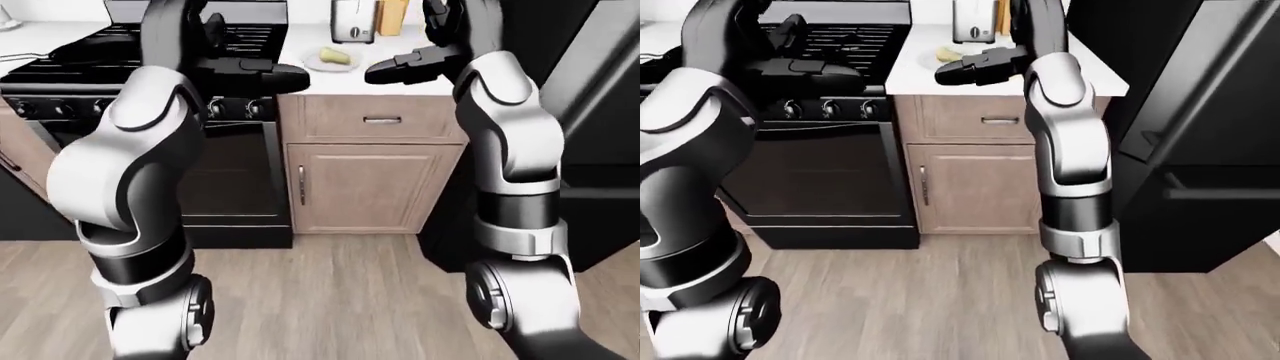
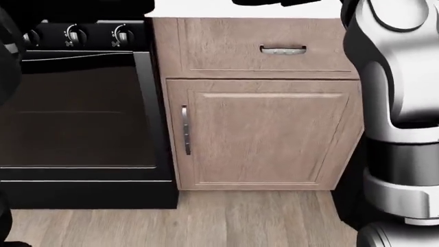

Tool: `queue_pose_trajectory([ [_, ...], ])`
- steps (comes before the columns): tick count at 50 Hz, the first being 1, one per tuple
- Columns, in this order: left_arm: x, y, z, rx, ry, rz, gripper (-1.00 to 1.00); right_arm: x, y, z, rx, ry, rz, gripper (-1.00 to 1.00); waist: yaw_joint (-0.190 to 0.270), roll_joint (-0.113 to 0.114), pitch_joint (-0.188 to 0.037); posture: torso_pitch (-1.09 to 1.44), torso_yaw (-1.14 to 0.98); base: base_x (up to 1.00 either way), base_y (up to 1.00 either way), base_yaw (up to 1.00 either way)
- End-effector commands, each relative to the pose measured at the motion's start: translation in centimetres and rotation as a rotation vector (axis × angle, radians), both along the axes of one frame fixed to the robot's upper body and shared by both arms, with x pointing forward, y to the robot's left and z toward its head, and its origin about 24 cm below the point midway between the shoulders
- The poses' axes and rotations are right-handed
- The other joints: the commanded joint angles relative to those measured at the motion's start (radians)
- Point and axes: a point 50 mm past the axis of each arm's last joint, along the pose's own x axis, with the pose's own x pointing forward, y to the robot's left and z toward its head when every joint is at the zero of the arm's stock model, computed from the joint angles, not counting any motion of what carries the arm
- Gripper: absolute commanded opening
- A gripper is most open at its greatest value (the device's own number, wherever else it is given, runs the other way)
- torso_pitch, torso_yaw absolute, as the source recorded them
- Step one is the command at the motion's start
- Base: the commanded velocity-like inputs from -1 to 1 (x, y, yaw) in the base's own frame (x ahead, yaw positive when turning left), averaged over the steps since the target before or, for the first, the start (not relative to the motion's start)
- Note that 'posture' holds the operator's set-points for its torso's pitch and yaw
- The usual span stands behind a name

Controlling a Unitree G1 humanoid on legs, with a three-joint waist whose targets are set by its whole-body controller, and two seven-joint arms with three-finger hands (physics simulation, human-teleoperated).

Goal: Pick the squash from the plate and place it in the pan.

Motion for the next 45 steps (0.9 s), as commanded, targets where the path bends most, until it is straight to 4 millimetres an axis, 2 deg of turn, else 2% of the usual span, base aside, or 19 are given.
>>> queue_pose_trajectory([
  [1, -0.60, 0.38, 1.75, -0.008, -0.078, 0.009, 1.00, -0.70, 0.57, 1.99, -0.010, -0.084, 0.017, 1.00, 0.009, -0.004, -0.036, 0.00, 0.00, 0.00, 0.00, 0.00],
  [6, -0.62, 0.37, 1.74, -0.007, -0.078, 0.009, 1.00, -0.60, 0.53, 1.82, -0.012, -0.072, 0.013, 1.00, 0.001, 0.034, -0.027, 0.00, 0.00, 0.00, 0.00, 0.00],
  [14, -0.55, 0.38, 1.68, -0.007, -0.078, 0.010, 1.00, -0.50, 0.40, 1.78, -0.023, -0.072, -0.001, 1.00, -0.013, 0.047, -0.021, 0.00, 0.00, 0.00, 0.00, 0.00],
  [15, -0.53, 0.38, 1.69, -0.007, -0.078, 0.010, 1.00, -0.55, 0.45, 1.84, -0.024, -0.074, 0.000, 1.00, -0.010, 0.052, -0.046, 0.00, 0.00, 0.09, 0.00, 0.00],
  [16, -0.54, 0.37, 1.69, -0.007, -0.078, 0.010, 1.00, -0.55, 0.46, 1.83, -0.025, -0.074, 0.000, 1.00, -0.004, 0.065, -0.057, 0.00, 0.00, 0.12, 0.00, 0.00],
  [18, -0.58, 0.29, 1.69, -0.005, -0.078, 0.009, 1.00, -0.43, 0.51, 1.71, -0.030, -0.072, 0.001, 1.00, -0.005, 0.080, -0.057, 0.00, 0.00, 0.18, 0.00, 0.00],
  [21, -0.49, 0.27, 1.62, -0.004, -0.076, 0.009, 1.00, -0.46, 0.52, 1.75, -0.032, -0.073, 0.003, 1.00, -0.009, 0.117, -0.044, 0.00, 0.00, 0.28, 0.00, 0.00],
  [23, -0.55, 0.29, 1.68, -0.005, -0.077, 0.010, 1.00, -0.46, 0.54, 1.75, -0.032, -0.074, 0.003, 1.00, -0.014, 0.160, -0.046, 0.00, 0.00, 0.29, 0.00, 0.00],
  [24, -0.55, 0.30, 1.68, -0.005, -0.077, 0.010, 1.00, -0.47, 0.54, 1.77, -0.032, -0.075, 0.004, 1.00, -0.014, 0.196, -0.062, 0.00, 0.00, 0.30, 0.00, 0.00],
  [25, -0.54, 0.30, 1.65, -0.005, -0.077, 0.010, 1.00, -0.47, 0.54, 1.75, -0.031, -0.075, 0.005, 1.00, -0.005, 0.154, -0.042, 0.00, 0.00, 0.29, 0.00, 0.00],
  [26, -0.52, 0.31, 1.63, -0.005, -0.077, 0.010, 1.00, -0.46, 0.53, 1.73, -0.031, -0.074, 0.004, 1.00, -0.017, 0.170, -0.038, 0.00, 0.00, 0.30, 0.00, 0.00],
  [29, -0.57, 0.31, 1.69, -0.006, -0.077, 0.011, 1.00, -0.48, 0.55, 1.71, -0.027, -0.073, 0.007, 1.00, -0.011, 0.154, -0.054, 0.00, 0.00, 0.30, 0.00, 0.00],
  [33, -0.55, 0.31, 1.67, -0.005, -0.077, 0.010, 1.00, -0.48, 0.55, 1.72, -0.026, -0.070, 0.007, 1.00, -0.006, 0.129, -0.050, 0.00, 0.00, 0.29, 0.00, 0.00],
  [35, -0.53, 0.34, 1.68, -0.006, -0.077, 0.011, 1.00, -0.46, 0.56, 1.71, -0.025, -0.068, 0.007, 1.00, -0.001, 0.112, -0.047, 0.00, 0.00, 0.25, 0.00, 0.00],
  [37, -0.55, 0.31, 1.67, -0.005, -0.077, 0.010, 1.00, -0.46, 0.57, 1.71, -0.024, -0.069, 0.006, 1.00, 0.002, 0.094, -0.064, 0.00, 0.00, 0.10, 0.00, 0.00],
  [39, -0.43, 0.19, 1.48, -0.001, -0.075, 0.007, 1.00, -0.48, 0.61, 1.72, -0.025, -0.070, 0.007, 1.00, 0.008, 0.062, -0.053, 0.00, 0.00, 0.04, 0.00, 0.00],
  [40, -0.48, 0.17, 1.53, -0.001, -0.075, 0.007, 1.00, -0.49, 0.62, 1.74, -0.024, -0.070, 0.007, 1.00, 0.010, 0.035, -0.056, 0.00, 0.00, 0.02, 0.00, 0.00],
  [41, -0.49, 0.19, 1.55, -0.001, -0.075, 0.007, 1.00, -0.50, 0.62, 1.78, -0.024, -0.070, 0.007, 1.00, 0.015, 0.062, -0.051, 0.00, 0.00, 0.02, 0.00, 0.00],
  [45, -0.46, 0.13, 1.51, 0.001, -0.074, 0.007, 1.00, -0.52, 0.65, 1.81, -0.025, -0.073, 0.009, 1.00, 0.009, 0.052, -0.041, 0.00, 0.00, 0.02, 0.00, 0.00],
])
